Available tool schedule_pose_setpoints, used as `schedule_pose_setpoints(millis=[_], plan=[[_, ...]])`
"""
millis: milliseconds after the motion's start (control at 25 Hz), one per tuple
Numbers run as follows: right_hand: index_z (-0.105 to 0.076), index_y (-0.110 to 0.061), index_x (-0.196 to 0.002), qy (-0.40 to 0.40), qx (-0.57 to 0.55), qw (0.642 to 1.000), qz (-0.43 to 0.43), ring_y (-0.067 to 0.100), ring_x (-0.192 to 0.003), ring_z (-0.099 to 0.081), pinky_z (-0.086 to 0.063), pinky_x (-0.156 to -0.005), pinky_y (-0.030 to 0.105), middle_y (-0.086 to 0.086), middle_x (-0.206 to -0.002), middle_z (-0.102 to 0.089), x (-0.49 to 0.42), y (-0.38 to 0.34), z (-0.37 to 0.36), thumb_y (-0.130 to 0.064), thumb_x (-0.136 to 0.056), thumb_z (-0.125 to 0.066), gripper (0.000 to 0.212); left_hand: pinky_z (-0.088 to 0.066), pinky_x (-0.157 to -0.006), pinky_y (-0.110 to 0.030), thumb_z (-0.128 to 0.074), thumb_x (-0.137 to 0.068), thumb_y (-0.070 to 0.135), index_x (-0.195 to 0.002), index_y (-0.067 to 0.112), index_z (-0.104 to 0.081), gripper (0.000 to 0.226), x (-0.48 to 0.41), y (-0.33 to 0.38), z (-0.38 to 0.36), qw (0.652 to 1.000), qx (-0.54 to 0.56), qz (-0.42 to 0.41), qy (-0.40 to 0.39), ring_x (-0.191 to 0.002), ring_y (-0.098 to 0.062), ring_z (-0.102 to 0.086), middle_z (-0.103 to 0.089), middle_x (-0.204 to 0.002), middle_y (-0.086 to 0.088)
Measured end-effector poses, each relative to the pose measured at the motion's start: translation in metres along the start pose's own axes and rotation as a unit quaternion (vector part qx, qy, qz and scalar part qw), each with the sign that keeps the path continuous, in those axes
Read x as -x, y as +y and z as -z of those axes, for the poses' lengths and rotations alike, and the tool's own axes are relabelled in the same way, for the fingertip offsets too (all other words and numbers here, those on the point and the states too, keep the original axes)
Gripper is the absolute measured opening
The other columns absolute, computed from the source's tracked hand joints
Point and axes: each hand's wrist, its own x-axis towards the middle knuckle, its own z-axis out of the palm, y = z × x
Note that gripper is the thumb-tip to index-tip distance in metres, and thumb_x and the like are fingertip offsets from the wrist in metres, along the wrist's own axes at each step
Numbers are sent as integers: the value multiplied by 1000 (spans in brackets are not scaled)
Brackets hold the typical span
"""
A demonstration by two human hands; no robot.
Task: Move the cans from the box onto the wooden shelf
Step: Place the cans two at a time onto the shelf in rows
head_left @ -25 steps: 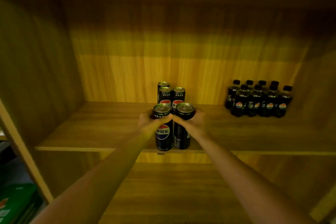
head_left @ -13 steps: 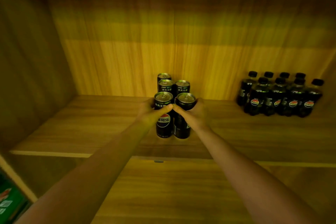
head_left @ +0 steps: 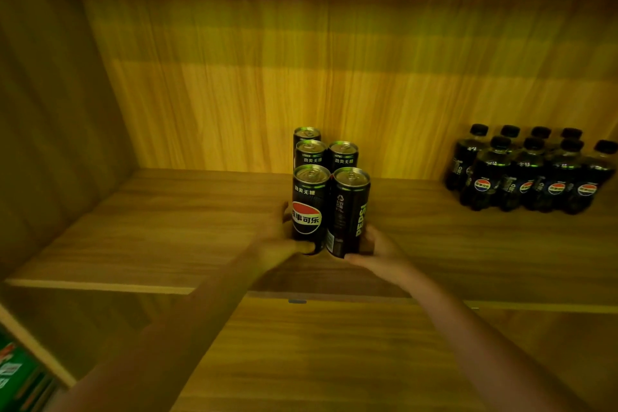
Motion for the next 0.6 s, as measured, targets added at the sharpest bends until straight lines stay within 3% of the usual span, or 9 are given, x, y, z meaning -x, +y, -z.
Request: schedule_pose_setpoints(millis=[80, 200, 320, 400, 520, 600], plan=[[-40, -11, -132, 48, -13, 998, 32, 23, -127, -45, -36, -98, 30, 9, -138, -49, -5, 6, -9, -11, -72, -74, 69, -32, -105, -32, -72, -72, 4, -140, 15, -28, 81, -2, -12, -2, 994, -113, -4, 13, -133, -25, -40, -46, -141, -7], [-46, -12, -124, 106, -36, 993, 27, 24, -117, -53, -43, -93, 33, 8, -126, -57, -15, 11, -22, -20, -65, -80, 68, -23, -115, -45, -69, -76, 24, -135, 18, -37, 67, -6, -21, -10, 971, -234, -27, 43, -132, -24, -41, -51, -138, -5], [-50, -16, -116, 170, 69, 983, 7, 26, -113, -56, -49, -91, 41, 7, -119, -62, -28, 13, -34, -53, -56, -77, 76, -21, -115, -47, -68, -77, 31, -136, 18, -35, 69, -10, -25, -13, 965, -252, -38, 67, -132, -22, -40, -50, -139, -4], [-48, -16, -118, 202, 157, 966, -30, 28, -118, -52, -45, -96, 42, 7, -122, -60, -33, 8, -34, -69, -52, -69, 87, -22, -114, -46, -67, -77, 32, -136, 17, -35, 69, -12, -26, -14, 963, -253, -39, 83, -132, -23, -39, -50, -138, -5], [-39, -13, -129, 173, 215, 959, -63, 31, -130, -39, -32, -105, 44, 10, -136, -48, -32, 5, -30, -74, -55, -63, 99, -25, -113, -47, -68, -77, 31, -135, 17, -37, 67, -15, -28, -13, 963, -249, -45, 90, -130, -23, -42, -51, -137, -6], [-34, -15, -135, 120, 120, 985, -39, 30, -134, -33, -29, -108, 42, 9, -143, -40, -28, 6, -23, -57, -63, -71, 92, -25, -113, -47, -68, -76, 31, -135, 17, -37, 68, -16, -31, -12, 963, -250, -49, 88, -130, -23, -42, -51, -137, -6]])
